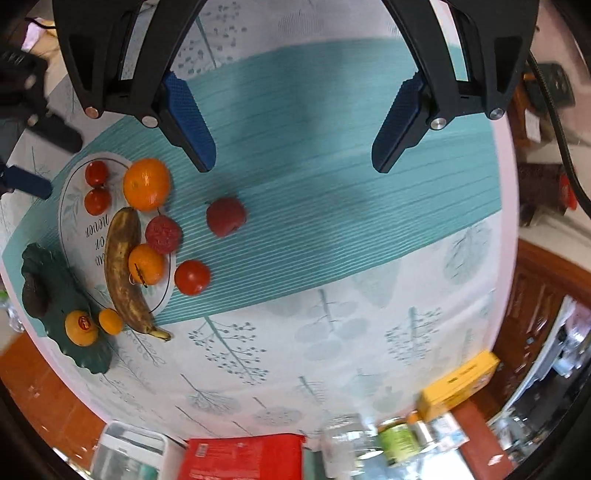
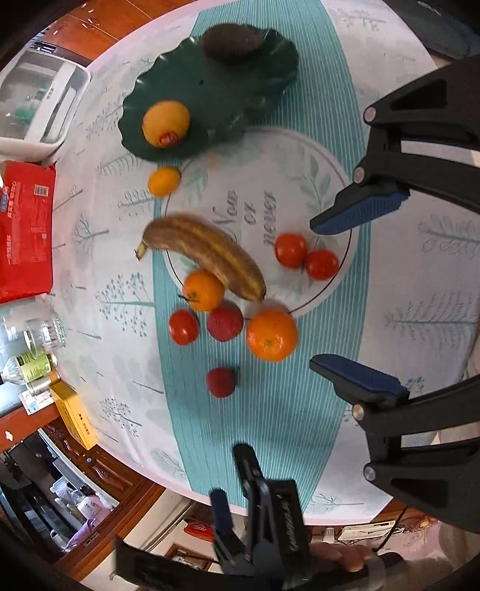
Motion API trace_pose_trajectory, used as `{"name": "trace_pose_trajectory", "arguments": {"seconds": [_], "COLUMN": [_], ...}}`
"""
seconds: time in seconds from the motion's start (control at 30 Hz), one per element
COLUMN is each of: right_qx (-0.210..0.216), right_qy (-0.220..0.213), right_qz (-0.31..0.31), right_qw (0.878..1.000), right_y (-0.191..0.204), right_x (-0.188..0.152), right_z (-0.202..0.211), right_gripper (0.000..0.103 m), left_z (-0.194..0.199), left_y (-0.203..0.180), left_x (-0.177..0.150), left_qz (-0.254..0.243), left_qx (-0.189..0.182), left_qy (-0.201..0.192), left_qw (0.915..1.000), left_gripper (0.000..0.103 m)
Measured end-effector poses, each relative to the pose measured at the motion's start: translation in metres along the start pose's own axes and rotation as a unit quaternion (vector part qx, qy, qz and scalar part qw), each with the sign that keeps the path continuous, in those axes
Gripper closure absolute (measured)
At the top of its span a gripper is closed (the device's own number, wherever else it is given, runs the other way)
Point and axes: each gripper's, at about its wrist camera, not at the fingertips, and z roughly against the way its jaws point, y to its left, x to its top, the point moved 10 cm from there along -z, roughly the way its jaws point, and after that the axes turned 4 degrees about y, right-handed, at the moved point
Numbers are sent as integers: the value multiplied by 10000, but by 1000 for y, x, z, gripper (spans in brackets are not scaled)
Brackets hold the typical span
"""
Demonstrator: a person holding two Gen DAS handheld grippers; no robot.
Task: Organize fruits
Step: 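Grasp the dark red fruit with the left gripper while the right tool approaches the mandarin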
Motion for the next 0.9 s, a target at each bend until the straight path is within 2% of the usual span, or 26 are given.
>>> {"name": "trace_pose_trajectory", "arguments": {"seconds": [0.13,0.33,0.6,0.8,0.83,0.9], "right_qx": [122,175,50,26,0,1], "right_qy": [100,219,207,231,215,242], "right_qz": [-67,-55,-17,-35,-24,35], "right_qw": [9999,9996,9998,9997,9998,9997], "right_y": [10,24,34,35,35,36], "right_x": [3,5,17,21,21,20], "right_z": [-21,-42,-58,-66,-67,-68], "right_gripper": [35,35,35,36,38,57], "left_z": [-21,-43,-57,-69,-70,-71], "left_y": [-11,-25,-34,-44,-48,-54], "left_x": [9,16,27,33,34,35], "left_qz": [-54,-53,-72,-62,-80,-130], "left_qx": [-311,-743,-888,-1014,-1036,-1030], "left_qy": [167,467,508,649,646,631], "left_qw": [9994,9961,9947,9927,9925,9926], "left_gripper": [18,24,34,47,50,55]}}
